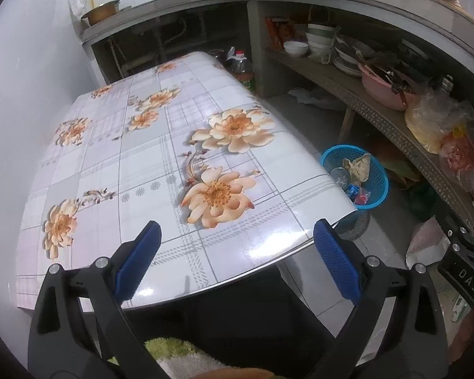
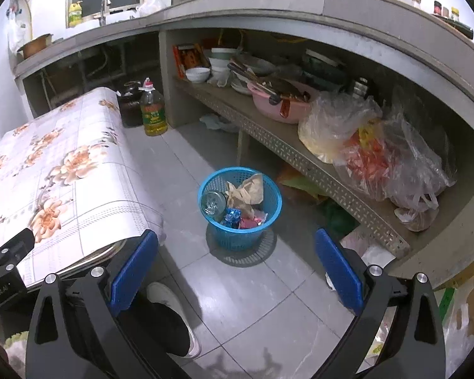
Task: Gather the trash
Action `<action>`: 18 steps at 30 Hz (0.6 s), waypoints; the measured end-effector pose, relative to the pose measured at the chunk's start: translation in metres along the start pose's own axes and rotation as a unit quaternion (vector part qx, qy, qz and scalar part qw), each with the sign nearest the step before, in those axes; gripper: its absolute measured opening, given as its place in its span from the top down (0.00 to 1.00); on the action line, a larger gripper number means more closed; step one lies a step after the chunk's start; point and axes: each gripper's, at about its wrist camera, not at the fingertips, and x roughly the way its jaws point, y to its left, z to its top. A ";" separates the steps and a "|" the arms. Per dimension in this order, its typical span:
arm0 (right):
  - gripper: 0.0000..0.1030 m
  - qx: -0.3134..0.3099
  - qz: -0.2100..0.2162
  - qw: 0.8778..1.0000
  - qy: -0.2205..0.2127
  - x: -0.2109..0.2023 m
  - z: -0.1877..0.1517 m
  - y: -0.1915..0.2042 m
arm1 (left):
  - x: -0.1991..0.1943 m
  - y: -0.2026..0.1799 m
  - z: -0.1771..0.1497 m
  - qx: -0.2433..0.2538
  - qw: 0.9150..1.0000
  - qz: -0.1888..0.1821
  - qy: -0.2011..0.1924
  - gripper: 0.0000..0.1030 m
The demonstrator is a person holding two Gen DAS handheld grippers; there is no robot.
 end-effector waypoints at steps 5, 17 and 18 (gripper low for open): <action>0.06 0.001 -0.009 1.000 0.008 0.007 0.000 -0.003 | 0.004 0.000 0.002 -0.002 1.000 0.005 0.003 0.10; 0.06 0.000 -0.011 1.000 0.018 0.017 0.001 -0.007 | 0.008 0.005 0.006 -0.016 1.000 0.018 0.003 0.10; 0.06 0.000 -0.011 1.000 0.018 0.018 0.001 -0.006 | 0.008 0.005 0.006 -0.016 1.000 0.018 0.005 0.10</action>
